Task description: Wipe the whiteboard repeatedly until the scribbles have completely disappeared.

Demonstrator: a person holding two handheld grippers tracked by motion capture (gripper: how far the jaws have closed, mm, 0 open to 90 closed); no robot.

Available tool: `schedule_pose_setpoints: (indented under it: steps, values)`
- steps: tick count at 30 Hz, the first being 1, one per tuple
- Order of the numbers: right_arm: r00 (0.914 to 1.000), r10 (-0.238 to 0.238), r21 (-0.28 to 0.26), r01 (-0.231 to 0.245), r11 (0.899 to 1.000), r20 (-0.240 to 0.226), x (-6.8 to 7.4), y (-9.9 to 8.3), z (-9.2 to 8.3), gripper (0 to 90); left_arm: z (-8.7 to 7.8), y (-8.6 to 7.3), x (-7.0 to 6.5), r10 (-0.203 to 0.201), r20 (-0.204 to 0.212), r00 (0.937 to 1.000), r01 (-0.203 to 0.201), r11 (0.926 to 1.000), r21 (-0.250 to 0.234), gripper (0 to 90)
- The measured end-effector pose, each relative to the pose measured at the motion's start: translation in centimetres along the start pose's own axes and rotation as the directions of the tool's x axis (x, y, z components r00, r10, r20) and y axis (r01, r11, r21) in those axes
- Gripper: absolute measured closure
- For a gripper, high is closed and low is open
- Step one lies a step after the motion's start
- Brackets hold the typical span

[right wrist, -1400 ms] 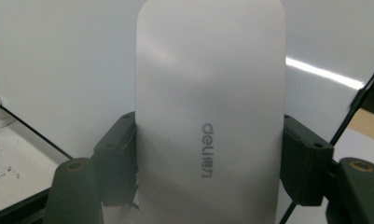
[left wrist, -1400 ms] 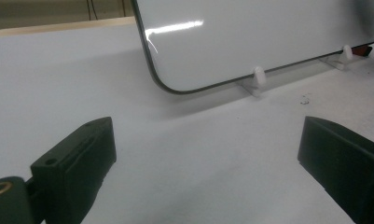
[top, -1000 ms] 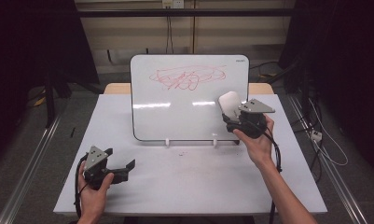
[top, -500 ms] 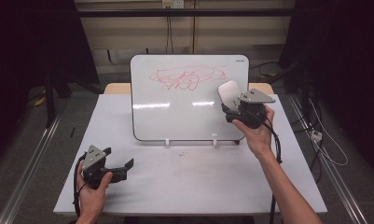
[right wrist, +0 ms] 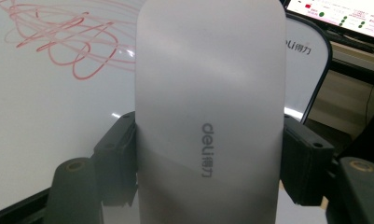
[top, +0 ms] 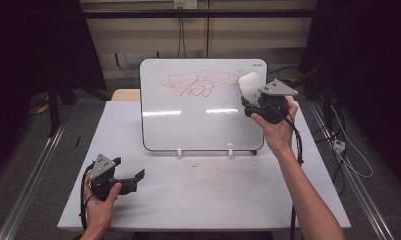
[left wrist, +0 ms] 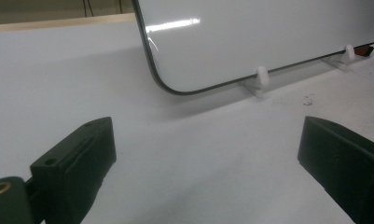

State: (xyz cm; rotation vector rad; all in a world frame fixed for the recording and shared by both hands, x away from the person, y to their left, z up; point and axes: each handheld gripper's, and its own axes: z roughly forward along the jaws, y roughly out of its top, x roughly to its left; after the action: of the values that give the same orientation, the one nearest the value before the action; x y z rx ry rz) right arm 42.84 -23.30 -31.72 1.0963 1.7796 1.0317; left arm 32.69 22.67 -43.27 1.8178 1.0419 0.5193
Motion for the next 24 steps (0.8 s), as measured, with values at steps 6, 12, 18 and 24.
schedule_pose_setpoints:
  steps: [6,12,18,24]
  values:
    - [0.9995,-0.028,0.019,0.028,0.999,0.012,0.2,0.7,1.3,31.1,-0.2,0.0,0.0,0.007,-0.011,0.9999,-0.007,0.9999,-0.008,4.2]
    - [0.9989,-0.039,0.017,0.039,0.999,0.026,0.2,1.7,2.0,31.1,-0.1,0.0,0.0,0.005,-0.005,1.0000,-0.005,1.0000,-0.008,4.2]
    - [0.9981,-0.051,0.014,0.050,0.999,0.035,0.3,2.5,2.9,31.1,0.1,0.0,-0.1,0.004,0.001,1.0000,-0.004,1.0000,-0.007,4.2]
    - [0.9973,-0.055,0.019,0.054,0.998,0.048,0.3,3.0,3.9,31.1,0.0,0.0,-0.1,0.005,-0.004,1.0000,-0.005,1.0000,-0.003,4.2]
